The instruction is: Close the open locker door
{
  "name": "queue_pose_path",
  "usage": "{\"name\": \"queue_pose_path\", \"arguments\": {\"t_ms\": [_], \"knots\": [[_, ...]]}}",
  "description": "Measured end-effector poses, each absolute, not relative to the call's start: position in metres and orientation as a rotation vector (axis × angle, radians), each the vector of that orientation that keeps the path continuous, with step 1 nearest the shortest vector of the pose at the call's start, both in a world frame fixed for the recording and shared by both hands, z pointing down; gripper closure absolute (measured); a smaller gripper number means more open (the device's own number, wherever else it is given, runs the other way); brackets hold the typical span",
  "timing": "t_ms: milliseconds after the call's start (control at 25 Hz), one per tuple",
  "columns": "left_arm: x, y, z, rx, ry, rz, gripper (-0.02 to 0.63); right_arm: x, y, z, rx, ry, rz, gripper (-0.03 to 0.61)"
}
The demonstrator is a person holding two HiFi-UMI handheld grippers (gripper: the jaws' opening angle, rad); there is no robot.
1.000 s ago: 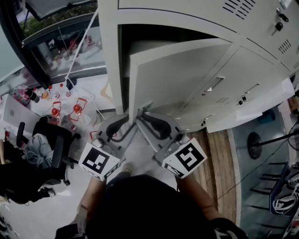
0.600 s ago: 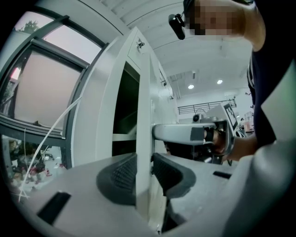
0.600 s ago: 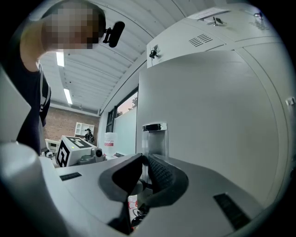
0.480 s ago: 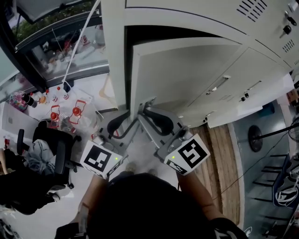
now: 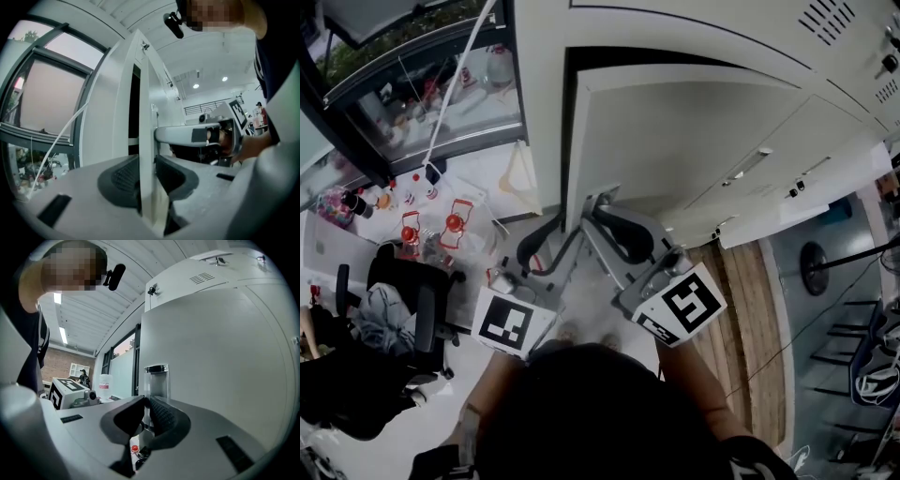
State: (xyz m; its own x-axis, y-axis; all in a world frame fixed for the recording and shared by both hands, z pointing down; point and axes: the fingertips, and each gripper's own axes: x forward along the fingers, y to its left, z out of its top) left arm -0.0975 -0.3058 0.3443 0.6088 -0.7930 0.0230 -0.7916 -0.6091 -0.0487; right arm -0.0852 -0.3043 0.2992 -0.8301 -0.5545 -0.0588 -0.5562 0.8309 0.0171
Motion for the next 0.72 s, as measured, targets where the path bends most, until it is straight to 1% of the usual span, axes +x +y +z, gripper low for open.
{"name": "queue_pose_path", "arguments": {"t_ms": [280,720], "knots": [[-0.106,-0.309,0.348,-2.776,1.384,-0.103,0.518,-0.09,-0.314,0.299,-0.926,2.945,0.054,0.532],[-0.105,-0.311,0.349,-2.814,1.346,-0.093,0.558,-0.096,-0.328,0.299,-0.959,2.935,0.056,0.535]]}}
